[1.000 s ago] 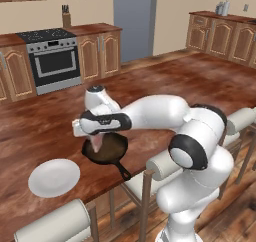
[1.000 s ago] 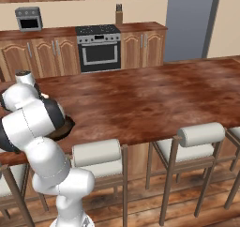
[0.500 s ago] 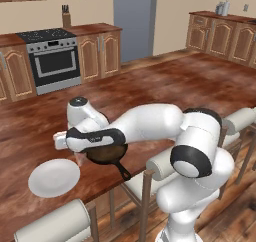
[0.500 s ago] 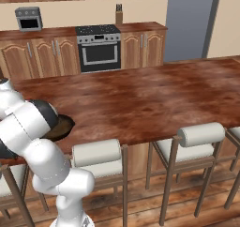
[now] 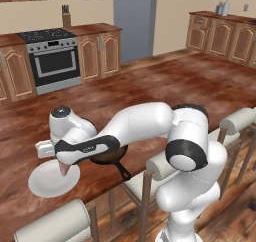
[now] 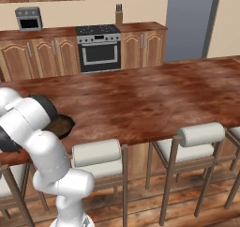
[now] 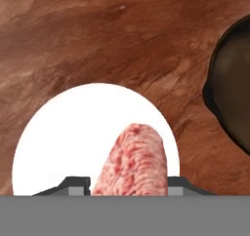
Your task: Pick up the pan with the steak in it and place it on the dining table. Then place the steak on the plate.
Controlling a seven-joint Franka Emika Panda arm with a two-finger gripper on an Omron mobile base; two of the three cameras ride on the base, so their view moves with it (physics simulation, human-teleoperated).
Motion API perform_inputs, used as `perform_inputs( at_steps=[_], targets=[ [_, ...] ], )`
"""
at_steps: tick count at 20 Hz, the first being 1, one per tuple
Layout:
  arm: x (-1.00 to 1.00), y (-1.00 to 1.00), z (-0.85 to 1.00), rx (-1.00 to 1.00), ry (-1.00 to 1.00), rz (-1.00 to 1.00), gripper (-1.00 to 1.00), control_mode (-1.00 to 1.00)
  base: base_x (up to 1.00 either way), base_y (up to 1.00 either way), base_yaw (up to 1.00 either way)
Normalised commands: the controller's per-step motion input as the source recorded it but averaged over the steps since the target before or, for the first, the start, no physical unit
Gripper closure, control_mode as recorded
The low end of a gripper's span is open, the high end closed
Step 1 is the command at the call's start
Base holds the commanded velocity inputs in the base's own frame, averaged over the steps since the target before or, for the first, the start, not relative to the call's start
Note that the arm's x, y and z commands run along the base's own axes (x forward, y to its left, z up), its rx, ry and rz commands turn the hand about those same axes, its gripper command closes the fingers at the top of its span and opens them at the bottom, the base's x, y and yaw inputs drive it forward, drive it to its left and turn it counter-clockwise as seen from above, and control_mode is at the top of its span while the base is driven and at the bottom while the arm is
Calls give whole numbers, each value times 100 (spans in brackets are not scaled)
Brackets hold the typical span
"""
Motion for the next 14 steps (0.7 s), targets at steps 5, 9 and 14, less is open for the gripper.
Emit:
perform_inputs(
  at_steps=[5,9,14],
  targets=[
    [0,4,-5,2,1,0,100,-100,0,0,0],
    [0,15,-28,2,3,0,100,-100,0,0,0],
    [0,12,-36,1,3,0,100,-100,0,0,0]
  ],
)
